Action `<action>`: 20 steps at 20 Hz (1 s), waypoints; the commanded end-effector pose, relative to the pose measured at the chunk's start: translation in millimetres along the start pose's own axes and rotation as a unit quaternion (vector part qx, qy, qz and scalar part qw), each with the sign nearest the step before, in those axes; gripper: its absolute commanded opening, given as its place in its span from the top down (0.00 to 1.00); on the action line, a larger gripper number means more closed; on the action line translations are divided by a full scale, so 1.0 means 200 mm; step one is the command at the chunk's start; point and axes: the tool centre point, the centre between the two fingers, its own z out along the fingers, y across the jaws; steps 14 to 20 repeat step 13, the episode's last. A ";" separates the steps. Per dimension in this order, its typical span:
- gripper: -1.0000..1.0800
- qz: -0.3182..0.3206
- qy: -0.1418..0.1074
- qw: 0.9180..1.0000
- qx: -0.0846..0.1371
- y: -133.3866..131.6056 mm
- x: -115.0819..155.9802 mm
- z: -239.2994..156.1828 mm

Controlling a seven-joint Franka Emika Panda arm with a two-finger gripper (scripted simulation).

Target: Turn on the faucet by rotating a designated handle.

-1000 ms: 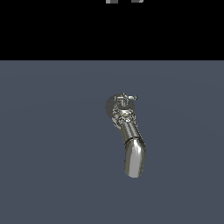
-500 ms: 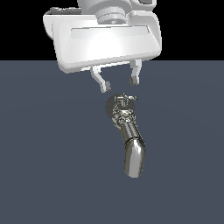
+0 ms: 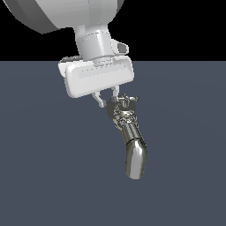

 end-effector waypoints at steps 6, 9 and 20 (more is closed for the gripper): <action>0.13 -0.005 0.029 0.999 -0.042 0.63 -0.13 0.16; 0.84 -0.055 0.022 0.995 -0.074 0.84 -0.20 0.23; 0.78 -0.172 0.071 0.975 -0.118 0.30 0.40 0.02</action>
